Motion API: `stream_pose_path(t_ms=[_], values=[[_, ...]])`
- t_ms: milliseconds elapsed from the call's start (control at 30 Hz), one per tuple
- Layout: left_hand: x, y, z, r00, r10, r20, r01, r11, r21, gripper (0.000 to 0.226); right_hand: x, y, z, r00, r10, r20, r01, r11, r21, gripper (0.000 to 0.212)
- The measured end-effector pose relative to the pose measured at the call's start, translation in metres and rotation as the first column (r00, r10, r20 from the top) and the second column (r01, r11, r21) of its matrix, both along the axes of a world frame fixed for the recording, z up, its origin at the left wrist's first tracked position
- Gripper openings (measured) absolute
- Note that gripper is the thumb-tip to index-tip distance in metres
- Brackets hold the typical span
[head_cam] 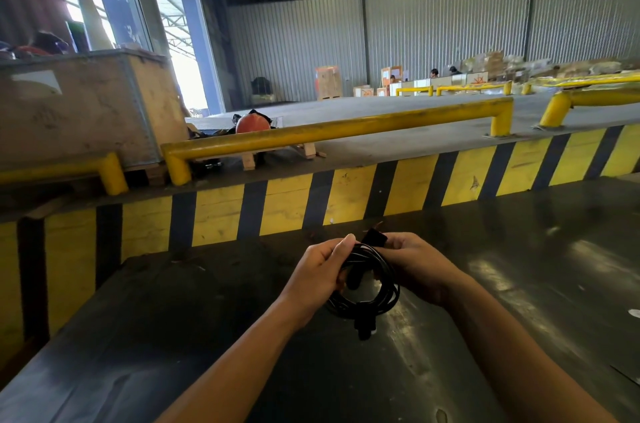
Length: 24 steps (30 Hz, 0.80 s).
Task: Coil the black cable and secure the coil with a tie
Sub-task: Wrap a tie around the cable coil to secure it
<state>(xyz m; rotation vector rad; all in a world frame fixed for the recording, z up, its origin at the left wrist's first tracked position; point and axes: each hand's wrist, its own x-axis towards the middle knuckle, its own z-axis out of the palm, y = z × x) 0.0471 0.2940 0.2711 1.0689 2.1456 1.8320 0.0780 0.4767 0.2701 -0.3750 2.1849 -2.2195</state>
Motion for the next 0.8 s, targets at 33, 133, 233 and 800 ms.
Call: stream_pose_path(t_ms=[33, 133, 233, 800], values=[[0.0, 0.001, 0.0, 1.0, 0.005, 0.004, -0.005, 1.0, -0.007, 0.046, 0.0, 0.0, -0.001, 1.0, -0.001, 0.025, 0.001, 1.0, -0.015, 0.025], [0.001, 0.002, -0.001, 1.0, 0.003, 0.004, -0.003, 1.0, -0.017, 0.042, 0.001, 0.0, -0.003, 0.995, -0.01, 0.101, 0.011, 1.0, -0.012, 0.031], [0.003, 0.003, -0.002, 1.0, 0.018, 0.009, -0.018, 1.0, -0.006, 0.038, 0.002, 0.0, -0.002, 0.991, 0.03, 0.13, -0.036, 0.998, 0.049, 0.039], [-0.005, 0.007, -0.003, 0.958, 0.249, 0.139, -0.257, 0.965, 0.042, 0.028, 0.015, -0.006, 0.01, 0.99, -0.138, 0.034, 0.123, 0.952, 0.28, 0.066]])
